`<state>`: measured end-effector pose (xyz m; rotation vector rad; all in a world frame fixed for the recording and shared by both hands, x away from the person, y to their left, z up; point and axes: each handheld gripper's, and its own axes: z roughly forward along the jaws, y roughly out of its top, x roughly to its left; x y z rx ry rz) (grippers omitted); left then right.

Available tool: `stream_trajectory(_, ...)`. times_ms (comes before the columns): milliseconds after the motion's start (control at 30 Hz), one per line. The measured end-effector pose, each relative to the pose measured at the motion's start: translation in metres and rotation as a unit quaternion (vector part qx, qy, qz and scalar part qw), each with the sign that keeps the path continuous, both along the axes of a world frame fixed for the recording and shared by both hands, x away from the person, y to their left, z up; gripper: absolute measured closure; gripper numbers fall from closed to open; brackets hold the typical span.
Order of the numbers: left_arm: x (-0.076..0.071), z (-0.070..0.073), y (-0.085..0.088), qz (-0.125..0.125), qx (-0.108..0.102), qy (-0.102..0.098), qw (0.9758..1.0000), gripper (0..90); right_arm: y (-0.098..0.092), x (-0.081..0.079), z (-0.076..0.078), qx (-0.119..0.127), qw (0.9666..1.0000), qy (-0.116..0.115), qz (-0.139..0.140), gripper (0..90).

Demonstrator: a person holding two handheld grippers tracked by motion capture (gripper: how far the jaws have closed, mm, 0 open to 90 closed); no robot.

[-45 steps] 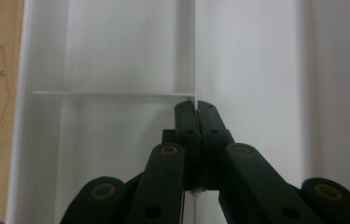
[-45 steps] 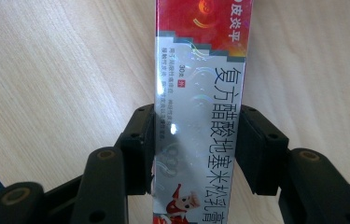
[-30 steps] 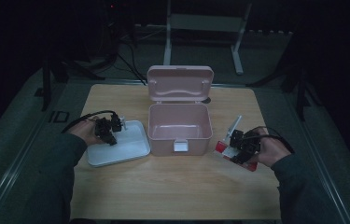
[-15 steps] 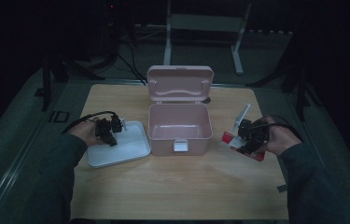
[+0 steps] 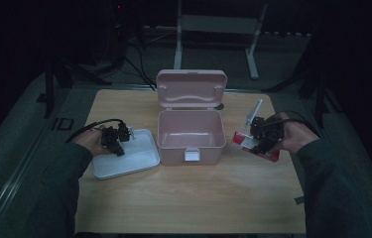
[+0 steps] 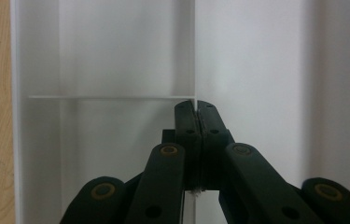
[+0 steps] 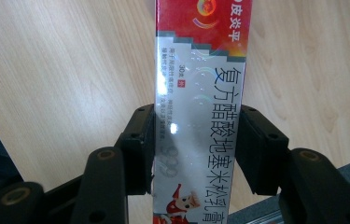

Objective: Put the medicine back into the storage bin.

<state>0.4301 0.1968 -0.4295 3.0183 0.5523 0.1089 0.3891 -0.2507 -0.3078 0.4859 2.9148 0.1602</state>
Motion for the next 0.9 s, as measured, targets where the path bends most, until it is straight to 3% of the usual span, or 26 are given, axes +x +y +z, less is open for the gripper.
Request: stream_trajectory(900, -0.001, -0.005, 0.0, -0.001, 0.0, 0.0, 1.0, 88.7, 0.047, 0.023, 0.034, -0.002, 0.9989, -0.02, 0.043, 51.3)
